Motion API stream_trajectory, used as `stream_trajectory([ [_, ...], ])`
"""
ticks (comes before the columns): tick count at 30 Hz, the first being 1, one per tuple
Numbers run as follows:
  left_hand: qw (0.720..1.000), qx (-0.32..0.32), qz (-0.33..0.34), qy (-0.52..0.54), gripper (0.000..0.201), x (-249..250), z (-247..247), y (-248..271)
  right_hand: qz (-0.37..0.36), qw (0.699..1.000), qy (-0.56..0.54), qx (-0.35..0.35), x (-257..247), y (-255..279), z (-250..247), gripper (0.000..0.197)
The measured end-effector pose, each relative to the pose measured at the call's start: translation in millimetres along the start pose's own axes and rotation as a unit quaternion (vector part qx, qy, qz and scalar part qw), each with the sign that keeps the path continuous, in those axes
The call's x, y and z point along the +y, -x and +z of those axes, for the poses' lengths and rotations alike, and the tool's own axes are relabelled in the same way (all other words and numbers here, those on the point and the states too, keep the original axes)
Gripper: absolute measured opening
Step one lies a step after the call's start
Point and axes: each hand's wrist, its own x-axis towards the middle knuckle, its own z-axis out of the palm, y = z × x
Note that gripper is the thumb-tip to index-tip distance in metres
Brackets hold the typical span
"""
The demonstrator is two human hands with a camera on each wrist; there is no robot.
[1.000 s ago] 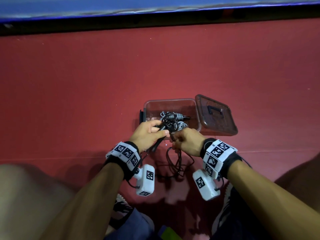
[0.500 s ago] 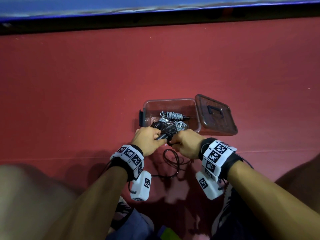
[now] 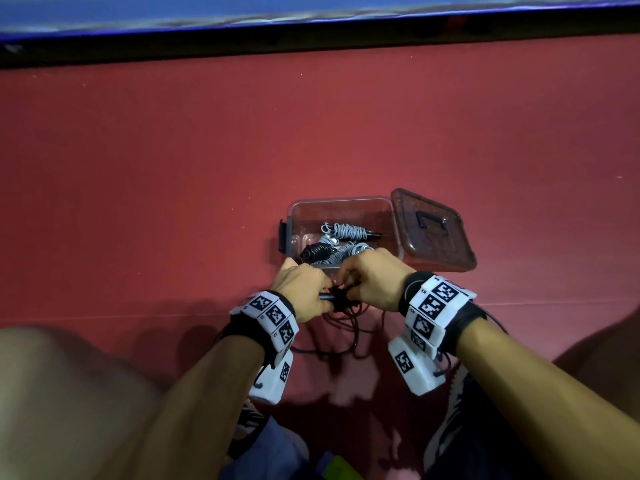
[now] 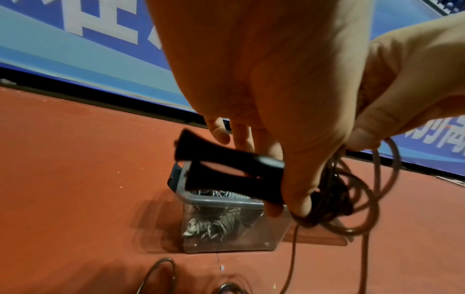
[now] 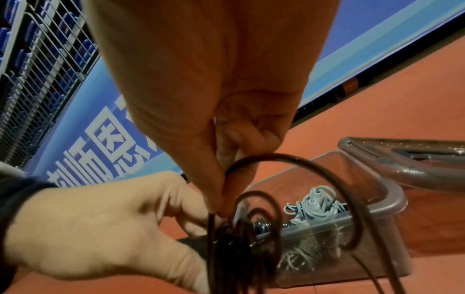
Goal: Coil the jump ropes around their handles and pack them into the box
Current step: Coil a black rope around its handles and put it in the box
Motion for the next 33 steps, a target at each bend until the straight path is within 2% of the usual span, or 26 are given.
stream_trajectory([
  [5, 0.998, -0.041, 0.055, 0.017, 0.015, -2, 2, 2, -0.002, 0.999, -0.022, 0.046, 3, -4, -1, 0.011],
  [11, 0.984, -0.021, 0.049, 0.173, 0.021, -8, 6, 1, 0.044, 0.992, -0.083, 0.089, 20, -6, 0, 0.01],
  [15, 0.949, -0.019, 0.045, 0.311, 0.025, -13, 1, 3, 0.062, 0.982, -0.146, 0.101, 28, -7, 3, 0.01],
  [20, 0.901, -0.01, 0.034, 0.432, 0.033, -11, -1, 1, 0.083, 0.95, -0.28, 0.111, 37, -12, 11, 0.027],
  [24, 0.861, 0.03, 0.005, 0.507, 0.026, -12, -4, -1, 0.078, 0.931, -0.346, 0.08, 32, -6, 10, 0.022],
  [26, 0.846, 0.037, -0.001, 0.531, 0.026, -12, -5, -1, 0.076, 0.932, -0.346, 0.075, 32, -6, 12, 0.026],
  [28, 0.843, 0.04, -0.015, 0.537, 0.028, -11, -5, -1, 0.088, 0.948, -0.298, 0.069, 36, -10, 15, 0.027],
  [31, 0.824, 0.036, -0.042, 0.564, 0.047, -12, -6, 0, 0.13, 0.972, -0.191, 0.043, 37, -10, 19, 0.027],
  [33, 0.833, 0.027, -0.041, 0.551, 0.054, -13, -8, 1, 0.156, 0.973, -0.166, 0.037, 39, -9, 20, 0.026],
])
